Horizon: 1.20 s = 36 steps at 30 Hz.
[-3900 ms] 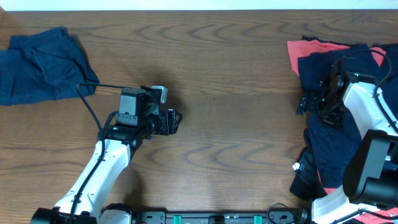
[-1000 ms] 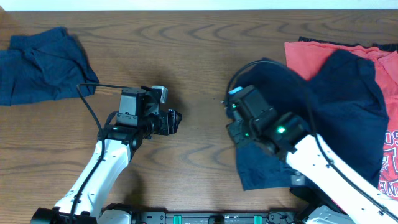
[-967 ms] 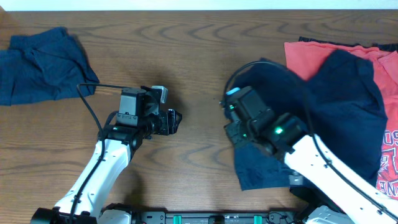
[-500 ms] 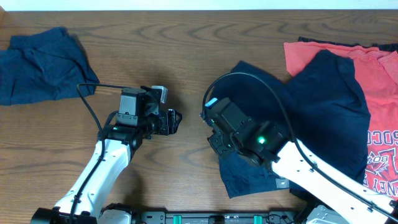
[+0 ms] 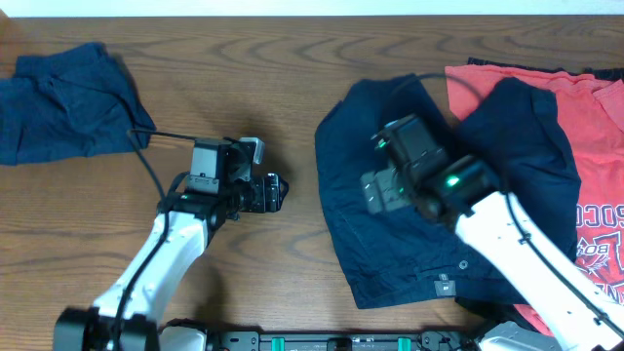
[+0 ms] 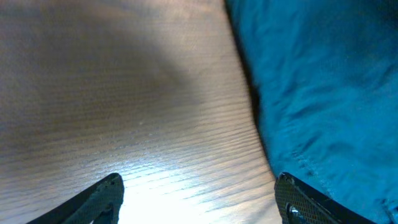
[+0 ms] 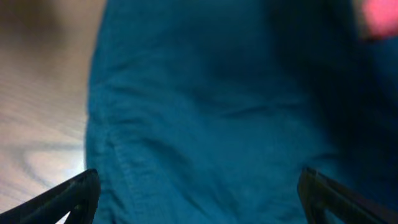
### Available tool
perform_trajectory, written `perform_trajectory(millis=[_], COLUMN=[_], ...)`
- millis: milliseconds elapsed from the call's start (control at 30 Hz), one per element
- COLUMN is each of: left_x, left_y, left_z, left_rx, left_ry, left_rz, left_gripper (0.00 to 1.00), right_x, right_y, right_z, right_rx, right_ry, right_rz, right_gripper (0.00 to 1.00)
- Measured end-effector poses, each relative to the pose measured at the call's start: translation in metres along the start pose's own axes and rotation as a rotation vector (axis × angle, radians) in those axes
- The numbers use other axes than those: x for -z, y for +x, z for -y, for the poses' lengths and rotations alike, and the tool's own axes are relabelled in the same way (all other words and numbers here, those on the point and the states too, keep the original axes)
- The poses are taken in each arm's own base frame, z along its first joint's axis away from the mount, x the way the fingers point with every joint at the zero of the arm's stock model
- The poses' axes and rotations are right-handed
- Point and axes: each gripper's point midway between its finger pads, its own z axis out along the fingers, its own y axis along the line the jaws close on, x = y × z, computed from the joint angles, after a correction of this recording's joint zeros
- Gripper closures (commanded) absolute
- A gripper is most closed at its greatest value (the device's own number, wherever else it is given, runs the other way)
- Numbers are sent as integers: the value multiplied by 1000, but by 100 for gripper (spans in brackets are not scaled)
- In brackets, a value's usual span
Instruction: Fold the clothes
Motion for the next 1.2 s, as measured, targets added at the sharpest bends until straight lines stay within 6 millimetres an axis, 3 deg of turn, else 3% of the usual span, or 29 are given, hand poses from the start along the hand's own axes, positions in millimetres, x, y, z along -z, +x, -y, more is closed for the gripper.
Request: perform_trajectory(millis=[133, 233, 300, 567, 733, 933, 1033, 1200], left_x=[-22, -34, -39, -46, -46, -55, -69, -91], left_y=[-3, -15, -18, -23, -26, -22, -14, 1], left_z=[2, 13, 22, 79, 105, 100, 92, 80], left_rx=[-1, -15, -26, -135, -171, -130, -93, -34], left_ry=[67, 144, 186, 313, 357, 353, 342, 323], left_rz=[-9, 27, 36, 32, 31, 5, -31, -95], left_gripper=[19, 29, 29, 22, 22, 19, 19, 16], right_x=[19, 27, 28, 29, 43, 89, 112, 131], right_y=[-19, -25, -25, -20, -21, -30, -32, -32], right_z=[2, -3, -8, -20, -28, -23, -20, -19], right_rx=[-19, -14, -11, 0, 16, 5, 0, 0], right_ry=[1, -15, -33, -87, -116, -143, -157, -173], right_rz=[44, 63, 60, 42, 66, 152, 200, 242], right_gripper=[1, 1, 1, 1, 1, 1, 1, 1])
